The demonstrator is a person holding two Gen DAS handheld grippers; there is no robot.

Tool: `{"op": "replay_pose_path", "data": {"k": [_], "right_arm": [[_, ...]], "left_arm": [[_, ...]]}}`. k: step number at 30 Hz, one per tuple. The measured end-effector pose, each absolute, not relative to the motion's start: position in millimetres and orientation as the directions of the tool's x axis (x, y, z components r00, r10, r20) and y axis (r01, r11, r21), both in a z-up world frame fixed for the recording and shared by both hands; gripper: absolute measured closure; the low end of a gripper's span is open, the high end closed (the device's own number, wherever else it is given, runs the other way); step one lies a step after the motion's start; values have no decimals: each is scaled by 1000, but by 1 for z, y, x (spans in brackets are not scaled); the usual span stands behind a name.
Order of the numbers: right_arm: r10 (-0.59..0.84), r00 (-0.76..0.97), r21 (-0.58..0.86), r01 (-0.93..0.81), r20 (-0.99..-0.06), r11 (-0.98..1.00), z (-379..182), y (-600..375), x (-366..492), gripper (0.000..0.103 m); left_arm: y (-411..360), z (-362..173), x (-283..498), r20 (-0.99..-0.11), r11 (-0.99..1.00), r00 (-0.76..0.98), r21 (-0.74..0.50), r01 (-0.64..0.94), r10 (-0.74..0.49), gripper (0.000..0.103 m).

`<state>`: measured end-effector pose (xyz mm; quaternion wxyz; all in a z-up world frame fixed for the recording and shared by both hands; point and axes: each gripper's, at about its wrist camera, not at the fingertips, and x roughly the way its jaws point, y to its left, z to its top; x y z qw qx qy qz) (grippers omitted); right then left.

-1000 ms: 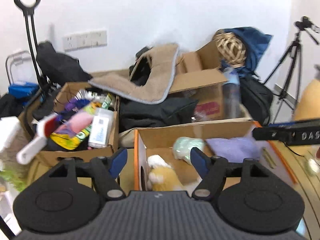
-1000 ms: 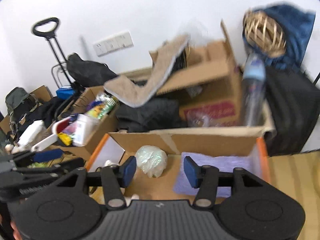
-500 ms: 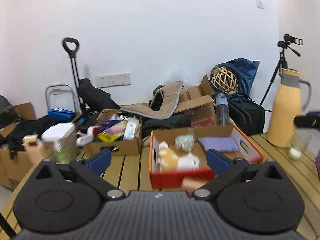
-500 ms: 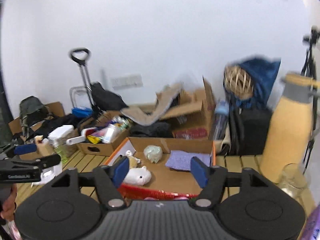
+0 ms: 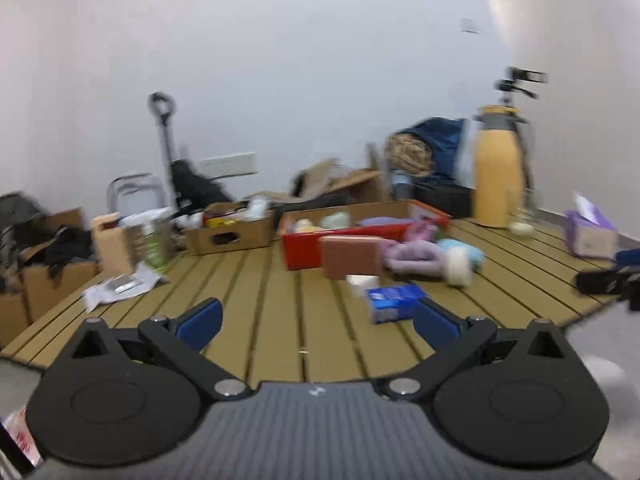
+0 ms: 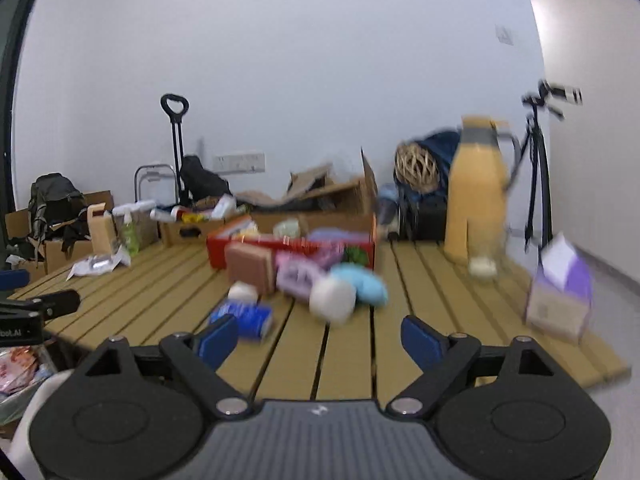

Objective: Organize soft objects
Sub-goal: 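Move both grippers back over the table items, then grasp the blue handkerchief pack with both grippers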

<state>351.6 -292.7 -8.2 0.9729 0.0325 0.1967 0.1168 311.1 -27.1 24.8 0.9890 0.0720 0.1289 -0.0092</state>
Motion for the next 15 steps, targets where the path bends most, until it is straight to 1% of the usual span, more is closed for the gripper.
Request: {"op": "replay_pose_path", "data": {"k": [1, 3, 6, 10, 11, 12, 13, 15], "right_arm": [[261, 881, 113, -236, -393, 965, -12, -291, 346, 14], [274, 876, 93, -259, -396, 961, -17, -285, 338, 14], [262, 883, 76, -253, -390, 965, -20, -276, 336, 15], [260, 886, 79, -249, -384, 965, -24, -269, 345, 16], [261, 885, 86, -248, -386, 965, -26, -269, 349, 18], [265, 881, 99, -246, -392, 964, -28, -269, 355, 24], [274, 874, 115, -249, -402, 962, -29, -268, 362, 27], [304, 852, 154, -263, -426, 952, -34, -269, 379, 39]], "left_arm": [[-30, 25, 308, -245, 987, 969, 151, 56, -17, 0], [-33, 24, 305, -232, 986, 972, 148, 73, -37, 0], [-33, 17, 305, -262, 985, 963, 140, 103, -63, 0], [-30, 5, 320, -307, 986, 950, 135, 99, -53, 0], [-29, 2, 326, -319, 987, 947, 131, 95, -49, 0], [-29, 0, 333, -333, 988, 942, 128, 90, -43, 0], [-27, -2, 341, -347, 989, 937, 119, 87, -40, 0], [-27, -7, 361, -385, 991, 920, 78, 107, -69, 0]]}}
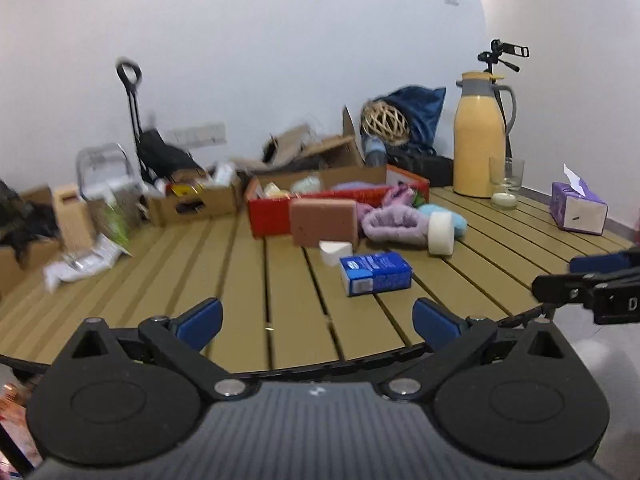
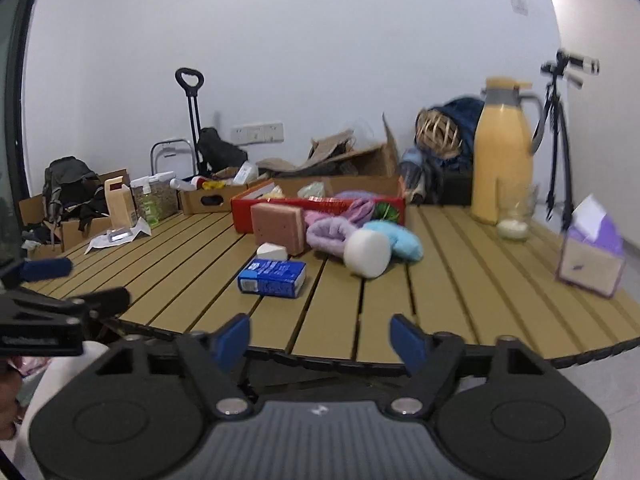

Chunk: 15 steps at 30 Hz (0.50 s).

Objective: Organize soft objects
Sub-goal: 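Grasp the blue handkerchief pack with both grippers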

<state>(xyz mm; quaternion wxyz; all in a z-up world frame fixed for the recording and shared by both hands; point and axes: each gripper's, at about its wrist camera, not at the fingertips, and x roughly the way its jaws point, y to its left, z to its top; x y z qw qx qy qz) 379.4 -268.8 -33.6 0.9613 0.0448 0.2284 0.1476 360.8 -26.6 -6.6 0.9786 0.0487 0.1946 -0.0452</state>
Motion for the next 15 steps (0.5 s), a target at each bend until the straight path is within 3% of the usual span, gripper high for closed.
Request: {"op": "replay_pose_path", "data": {"k": [4, 8, 10, 13, 15], "right_arm": [[339, 830, 222, -265, -443, 938, -40, -268, 415, 46], [376, 812, 274, -277, -446, 921, -48, -260, 461, 55], [398, 801, 306, -282, -448, 910, -52, -252, 485, 55], [431, 778, 354, -286, -457, 890, -60, -240, 524, 57], [432, 772, 372, -271, -467, 888, -68, -233, 545, 60]], "left_arm": [[-24, -9, 407, -441, 991, 889, -2, 135, -122, 10], [-28, -14, 458, -462, 984, 872, -15, 175, -162, 13], [-31, -20, 482, -481, 981, 856, -40, 191, -187, 35], [-23, -28, 518, -530, 968, 811, -160, 194, -250, 49], [-17, -35, 533, -531, 959, 801, -211, 191, -277, 51]]}}
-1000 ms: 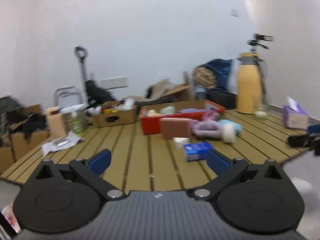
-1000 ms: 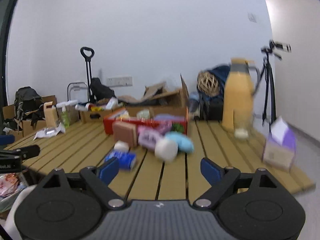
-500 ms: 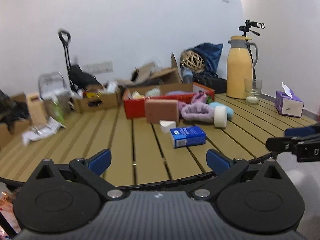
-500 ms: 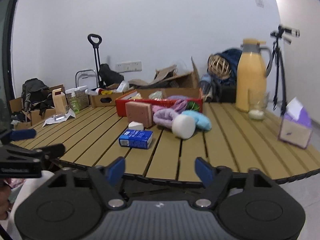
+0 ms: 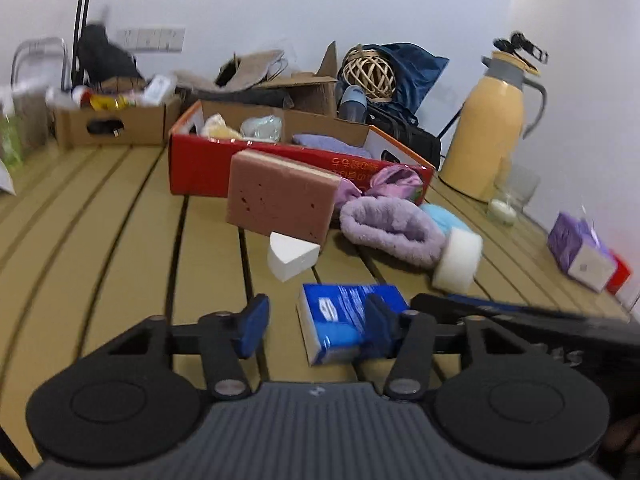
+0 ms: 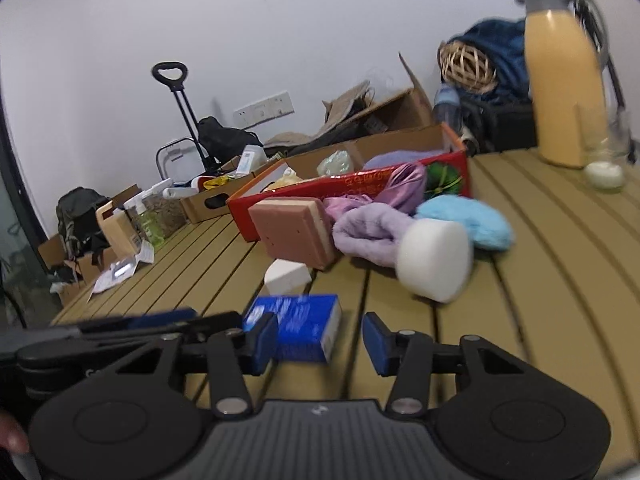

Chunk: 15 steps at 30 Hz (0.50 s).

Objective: Organize soft objects
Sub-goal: 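Grasp the blue handkerchief pack with both grippers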

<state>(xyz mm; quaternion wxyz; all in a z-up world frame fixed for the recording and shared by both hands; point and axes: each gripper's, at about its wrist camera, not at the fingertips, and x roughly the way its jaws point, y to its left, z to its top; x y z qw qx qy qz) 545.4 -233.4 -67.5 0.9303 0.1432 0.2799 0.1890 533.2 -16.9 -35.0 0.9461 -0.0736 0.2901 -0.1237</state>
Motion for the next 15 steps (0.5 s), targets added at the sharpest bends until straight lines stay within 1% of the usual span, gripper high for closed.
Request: {"op": "replay_pose_path", "data": {"k": [1, 2, 3, 4, 5, 6, 10, 15], "right_arm": [[423, 772, 375, -258, -474, 890, -72, -231, 554, 63], [424, 768, 381, -253, -479, 889, -76, -229, 559, 67], [435, 758, 395, -253, -486, 883, -81, -229, 564, 70], [435, 758, 395, -253, -486, 883, -81, -229, 564, 72], [448, 748, 416, -251, -489, 874, -87, -228, 567, 76], [472, 743, 466, -243, -475, 851, -92, -230, 569, 78], [491, 743, 486, -255, -455, 836, -97, -229, 572, 81], [488, 749, 488, -252, -449, 836, -97, -229, 571, 82]], "left_arm": [[-15, -39, 538, -533, 954, 795, -228, 197, -291, 54], [-13, -44, 543, -540, 948, 783, -247, 202, -308, 57], [-12, -49, 547, -545, 939, 769, -272, 213, -332, 62], [-10, -52, 548, -535, 929, 767, -297, 222, -354, 64], [-8, -53, 549, -534, 921, 760, -314, 229, -371, 65], [-6, -54, 550, -530, 913, 753, -333, 236, -389, 68], [-2, -58, 555, -523, 892, 742, -390, 228, -418, 68], [-3, -58, 553, -518, 894, 748, -384, 231, -416, 69]]}}
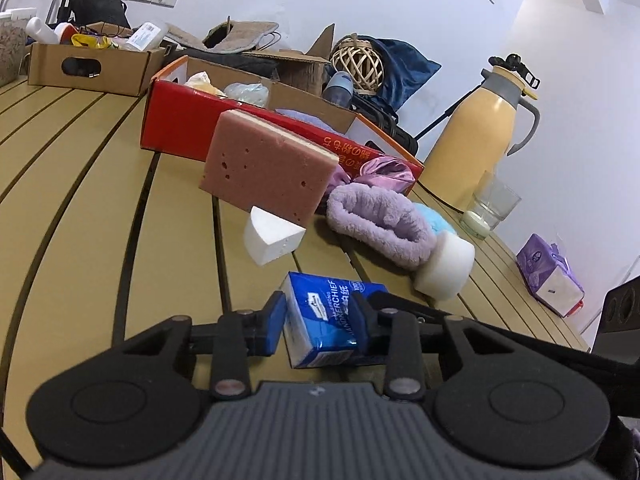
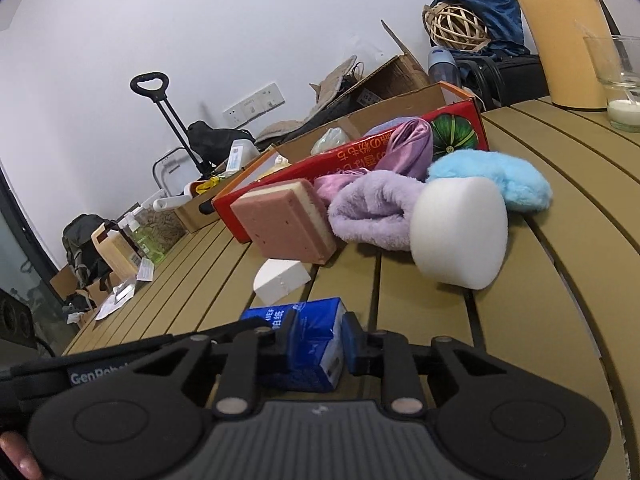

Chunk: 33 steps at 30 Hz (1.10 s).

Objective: Organize soft objects
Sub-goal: 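Carry the blue handkerchief pack into the cardboard box and open both grippers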

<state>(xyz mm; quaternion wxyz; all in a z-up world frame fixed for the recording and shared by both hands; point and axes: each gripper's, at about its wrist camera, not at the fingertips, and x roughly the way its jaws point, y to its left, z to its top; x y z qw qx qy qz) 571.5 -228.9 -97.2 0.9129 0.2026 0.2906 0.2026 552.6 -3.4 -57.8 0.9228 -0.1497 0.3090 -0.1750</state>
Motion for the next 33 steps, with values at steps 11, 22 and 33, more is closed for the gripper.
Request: {"op": "replay_pose_path", "data": {"k": [11, 22, 33], "right_arm": [[481, 762, 486, -252, -434, 837, -89, -234, 550, 86], [479, 825, 426, -333, -301, 841, 10, -245, 547, 86], [502, 749, 455, -300, -432, 839, 59, -218, 801, 86]], "left_arm": [[-15, -46, 526, -500, 906, 768, -344, 248, -400, 69], [-19, 51, 546, -368, 900, 833, -307, 310, -413, 69], [10, 88, 786, -516, 923, 777, -315, 219, -360, 69]]}}
